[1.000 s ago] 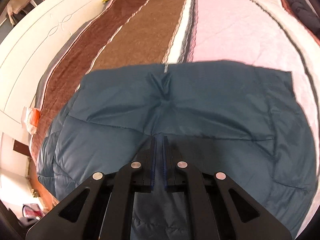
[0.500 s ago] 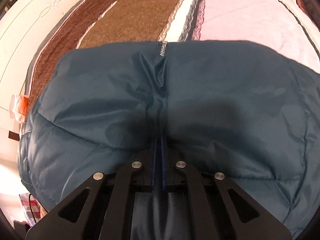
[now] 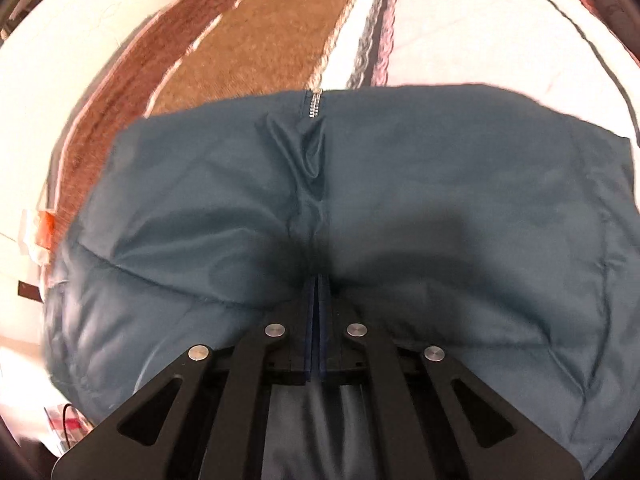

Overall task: Fold large clothes
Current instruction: 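Grasp the teal jacket at its zipper end with the right gripper, then grasp the jacket bundle with the left gripper while the right gripper keeps holding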

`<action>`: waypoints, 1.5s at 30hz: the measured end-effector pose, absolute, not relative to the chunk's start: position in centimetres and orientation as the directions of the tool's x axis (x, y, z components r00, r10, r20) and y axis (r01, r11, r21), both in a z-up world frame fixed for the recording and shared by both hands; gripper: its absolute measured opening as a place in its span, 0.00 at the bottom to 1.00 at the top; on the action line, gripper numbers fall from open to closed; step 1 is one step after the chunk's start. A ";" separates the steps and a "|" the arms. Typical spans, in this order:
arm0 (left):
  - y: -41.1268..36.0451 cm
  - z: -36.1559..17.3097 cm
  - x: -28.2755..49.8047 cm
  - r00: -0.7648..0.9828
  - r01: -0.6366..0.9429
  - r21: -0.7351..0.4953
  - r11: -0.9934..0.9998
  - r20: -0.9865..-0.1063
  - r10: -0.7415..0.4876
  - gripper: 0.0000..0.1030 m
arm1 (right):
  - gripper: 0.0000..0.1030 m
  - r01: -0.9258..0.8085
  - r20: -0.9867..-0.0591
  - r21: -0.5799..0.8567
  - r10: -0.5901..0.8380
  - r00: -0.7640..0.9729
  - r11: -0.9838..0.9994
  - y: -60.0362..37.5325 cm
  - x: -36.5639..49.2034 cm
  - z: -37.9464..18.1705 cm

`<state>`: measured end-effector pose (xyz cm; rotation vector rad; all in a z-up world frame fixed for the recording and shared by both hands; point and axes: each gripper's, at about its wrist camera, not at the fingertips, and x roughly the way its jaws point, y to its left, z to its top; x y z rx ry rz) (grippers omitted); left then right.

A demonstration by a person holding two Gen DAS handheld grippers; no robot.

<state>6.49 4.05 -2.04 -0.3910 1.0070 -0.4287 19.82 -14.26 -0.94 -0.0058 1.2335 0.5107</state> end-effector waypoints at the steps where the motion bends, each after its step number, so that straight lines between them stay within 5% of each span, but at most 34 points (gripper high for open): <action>1: 5.6 -1.3 5.8 0.498 0.134 -0.510 0.849 -0.706 -0.503 0.70 | 0.00 -0.374 -0.889 0.283 0.388 0.244 0.883 -14.8 19.4 -0.2; 10: 19.4 -0.2 1.7 0.698 -0.233 -0.561 0.795 -0.665 -0.265 0.83 | 0.00 -0.433 -0.784 0.428 0.565 0.258 0.793 -18.1 10.7 2.9; 14: 22.4 -2.6 3.6 0.647 -0.279 -0.605 0.745 -0.692 -0.320 0.84 | 0.00 -0.434 -0.785 0.447 0.576 0.230 0.782 -18.1 7.4 1.7; 23: 22.1 -5.9 5.9 0.587 -0.302 -0.451 0.840 -0.782 -0.209 0.85 | 0.00 -0.438 -0.779 0.386 0.541 0.318 0.812 -18.9 4.2 2.9; 34: 22.8 -11.5 8.2 0.615 -0.333 -0.736 0.589 -0.643 -0.456 0.91 | 0.01 -0.400 -0.806 0.386 0.515 0.292 0.831 -20.1 4.7 1.0; 38: 22.1 -10.6 8.5 0.650 -0.272 -0.736 0.619 -0.615 -0.446 0.51 | 0.01 -0.427 -0.799 0.378 0.522 0.299 0.821 -19.7 4.3 1.5; 41: 21.5 -9.3 8.3 0.671 -0.222 -0.714 0.664 -0.606 -0.427 0.35 | 0.00 -0.449 -0.791 0.367 0.527 0.310 0.815 -19.2 4.0 2.0; 45: 20.2 -7.3 8.4 0.698 -0.169 -0.644 0.746 -0.613 -0.371 0.31 | 0.00 -0.439 -0.808 0.382 0.524 0.268 0.813 -18.6 4.5 0.6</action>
